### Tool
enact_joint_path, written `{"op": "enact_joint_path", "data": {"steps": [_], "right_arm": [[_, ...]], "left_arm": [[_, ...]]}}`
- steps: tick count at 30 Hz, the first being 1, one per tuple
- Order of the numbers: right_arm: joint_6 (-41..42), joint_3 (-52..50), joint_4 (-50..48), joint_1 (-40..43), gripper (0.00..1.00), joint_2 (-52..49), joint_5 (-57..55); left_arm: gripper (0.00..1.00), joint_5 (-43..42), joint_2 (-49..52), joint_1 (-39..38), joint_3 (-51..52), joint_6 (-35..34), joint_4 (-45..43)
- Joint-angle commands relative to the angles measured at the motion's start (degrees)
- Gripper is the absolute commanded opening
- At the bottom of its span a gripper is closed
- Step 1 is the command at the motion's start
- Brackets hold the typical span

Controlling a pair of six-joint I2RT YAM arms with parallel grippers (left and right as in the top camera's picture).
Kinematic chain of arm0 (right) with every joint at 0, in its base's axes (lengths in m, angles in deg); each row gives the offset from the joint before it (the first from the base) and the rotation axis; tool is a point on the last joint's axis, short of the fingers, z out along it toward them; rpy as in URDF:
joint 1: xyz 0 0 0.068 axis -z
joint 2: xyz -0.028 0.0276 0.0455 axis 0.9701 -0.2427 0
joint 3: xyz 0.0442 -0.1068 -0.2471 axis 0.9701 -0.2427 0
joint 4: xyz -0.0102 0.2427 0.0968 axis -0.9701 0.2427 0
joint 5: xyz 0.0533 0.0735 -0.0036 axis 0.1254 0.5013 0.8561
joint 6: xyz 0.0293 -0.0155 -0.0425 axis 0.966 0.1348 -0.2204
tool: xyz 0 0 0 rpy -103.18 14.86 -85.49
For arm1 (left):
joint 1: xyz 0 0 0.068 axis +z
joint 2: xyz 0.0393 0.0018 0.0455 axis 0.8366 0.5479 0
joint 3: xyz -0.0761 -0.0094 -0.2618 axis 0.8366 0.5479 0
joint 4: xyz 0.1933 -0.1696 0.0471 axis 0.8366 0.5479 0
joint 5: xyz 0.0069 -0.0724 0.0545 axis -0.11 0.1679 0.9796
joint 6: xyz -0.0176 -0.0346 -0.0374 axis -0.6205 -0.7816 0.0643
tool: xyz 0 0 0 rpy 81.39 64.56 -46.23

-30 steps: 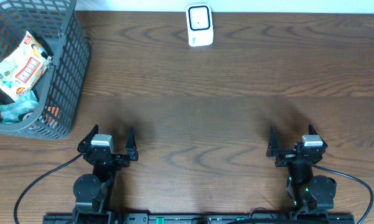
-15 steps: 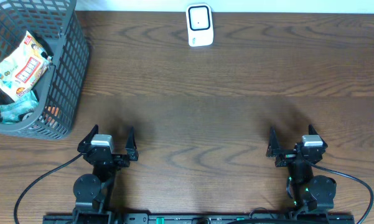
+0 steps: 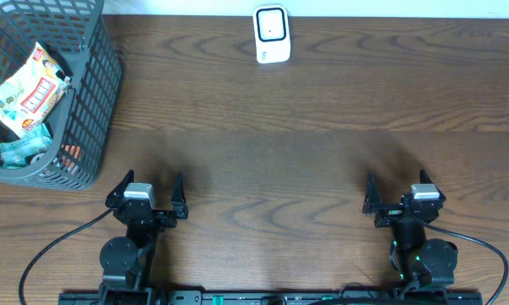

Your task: Scan the item barcode

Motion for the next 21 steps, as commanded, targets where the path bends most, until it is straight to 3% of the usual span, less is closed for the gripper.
{"op": "enact_joint_path", "data": {"steps": [1, 19, 21], "right_arm": [[-0.63, -0.13, 0.22, 0.5, 0.99, 0.31, -0.48], [-0.63, -0.13, 0.22, 0.5, 0.99, 0.31, -0.48], [-0.63, -0.13, 0.22, 0.5, 0.99, 0.31, -0.48]], "left_arm": [[0.98, -0.76, -0.35, 0.24, 0.68, 0.33, 2.38], [0.98, -0.98, -0.35, 0.24, 0.68, 0.15, 2.23], [0.97, -5.55, -0.35, 0.24, 0.66, -2.08, -0.68]]}}
